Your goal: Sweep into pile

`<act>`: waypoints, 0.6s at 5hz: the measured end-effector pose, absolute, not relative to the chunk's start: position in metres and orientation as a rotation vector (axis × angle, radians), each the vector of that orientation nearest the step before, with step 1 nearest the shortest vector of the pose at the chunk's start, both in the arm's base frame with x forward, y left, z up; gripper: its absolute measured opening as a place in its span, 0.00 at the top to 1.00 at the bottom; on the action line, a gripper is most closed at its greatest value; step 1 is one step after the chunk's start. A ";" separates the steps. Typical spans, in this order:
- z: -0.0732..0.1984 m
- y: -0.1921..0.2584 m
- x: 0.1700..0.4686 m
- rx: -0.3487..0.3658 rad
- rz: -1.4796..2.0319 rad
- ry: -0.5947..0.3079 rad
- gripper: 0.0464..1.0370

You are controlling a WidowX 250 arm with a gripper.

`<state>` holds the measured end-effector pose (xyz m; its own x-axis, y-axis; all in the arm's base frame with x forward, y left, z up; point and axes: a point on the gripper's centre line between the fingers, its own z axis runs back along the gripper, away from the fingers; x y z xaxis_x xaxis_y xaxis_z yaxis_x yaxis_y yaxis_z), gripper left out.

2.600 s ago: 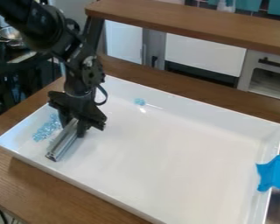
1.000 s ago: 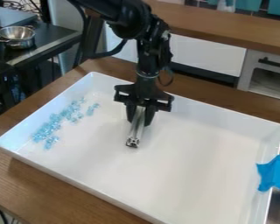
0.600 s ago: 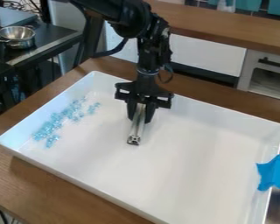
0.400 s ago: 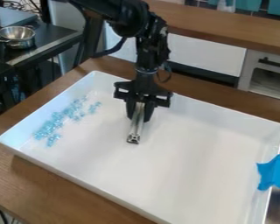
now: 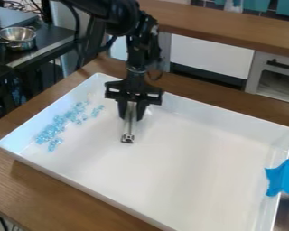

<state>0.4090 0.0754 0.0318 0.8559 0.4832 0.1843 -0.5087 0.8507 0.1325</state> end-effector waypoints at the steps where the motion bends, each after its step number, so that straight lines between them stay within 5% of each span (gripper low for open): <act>1: 0.030 0.091 0.402 0.194 0.593 -0.106 0.66; 3: 0.027 0.103 0.382 0.168 0.688 -0.031 0.66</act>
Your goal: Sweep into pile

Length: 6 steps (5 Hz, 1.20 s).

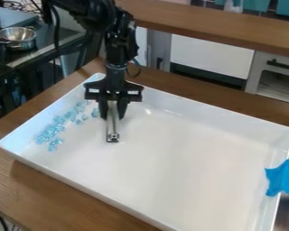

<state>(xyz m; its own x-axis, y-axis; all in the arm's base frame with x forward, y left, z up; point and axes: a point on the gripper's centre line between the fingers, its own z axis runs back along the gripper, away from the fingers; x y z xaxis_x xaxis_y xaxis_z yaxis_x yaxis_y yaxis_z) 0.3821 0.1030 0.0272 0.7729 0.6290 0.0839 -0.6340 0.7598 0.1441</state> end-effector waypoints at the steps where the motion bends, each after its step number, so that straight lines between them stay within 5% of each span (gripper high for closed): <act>1: 0.030 0.097 0.384 0.111 0.698 -0.023 0.66; 3: 0.053 0.087 0.407 -0.031 0.691 -0.070 0.66; 6: 0.052 0.076 0.421 0.018 0.549 -0.146 0.66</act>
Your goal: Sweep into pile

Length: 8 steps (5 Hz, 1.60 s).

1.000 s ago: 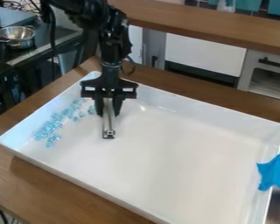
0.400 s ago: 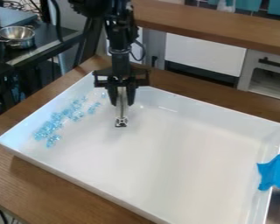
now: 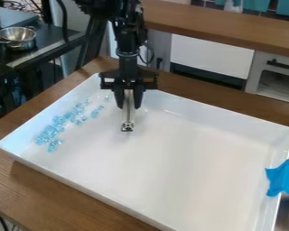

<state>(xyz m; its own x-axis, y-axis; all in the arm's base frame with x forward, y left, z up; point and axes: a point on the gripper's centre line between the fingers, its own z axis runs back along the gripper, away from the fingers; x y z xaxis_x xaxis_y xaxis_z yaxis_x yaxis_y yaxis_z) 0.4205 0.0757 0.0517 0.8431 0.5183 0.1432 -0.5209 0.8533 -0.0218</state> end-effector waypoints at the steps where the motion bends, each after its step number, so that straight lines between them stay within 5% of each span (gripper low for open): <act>1: 0.052 0.083 0.420 0.026 0.557 -0.151 0.66; 6: 0.032 0.119 0.414 0.162 0.661 -0.085 0.66; 8: 0.028 0.131 0.371 0.203 0.681 -0.056 0.66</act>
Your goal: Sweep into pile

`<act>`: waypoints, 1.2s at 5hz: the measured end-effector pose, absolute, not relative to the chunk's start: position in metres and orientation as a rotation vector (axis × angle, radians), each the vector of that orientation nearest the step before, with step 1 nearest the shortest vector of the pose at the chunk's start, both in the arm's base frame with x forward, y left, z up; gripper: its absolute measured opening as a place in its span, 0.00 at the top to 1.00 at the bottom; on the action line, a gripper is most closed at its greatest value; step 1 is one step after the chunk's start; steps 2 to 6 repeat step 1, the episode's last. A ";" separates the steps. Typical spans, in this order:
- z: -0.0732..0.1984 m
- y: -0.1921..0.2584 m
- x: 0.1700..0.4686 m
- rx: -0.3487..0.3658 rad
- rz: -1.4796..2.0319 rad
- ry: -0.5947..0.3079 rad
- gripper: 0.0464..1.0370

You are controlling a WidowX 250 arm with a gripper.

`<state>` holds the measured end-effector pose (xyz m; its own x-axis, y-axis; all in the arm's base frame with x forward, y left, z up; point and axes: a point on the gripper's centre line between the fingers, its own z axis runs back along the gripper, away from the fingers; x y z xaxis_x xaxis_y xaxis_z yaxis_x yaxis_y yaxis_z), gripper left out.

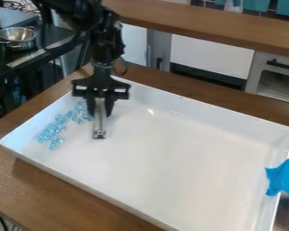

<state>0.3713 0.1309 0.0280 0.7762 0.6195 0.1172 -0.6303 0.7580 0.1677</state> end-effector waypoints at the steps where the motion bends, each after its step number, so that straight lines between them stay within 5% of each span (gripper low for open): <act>1: 0.026 0.134 0.356 0.194 0.711 -0.110 0.66; 6: 0.026 0.134 0.356 0.194 0.711 -0.110 0.66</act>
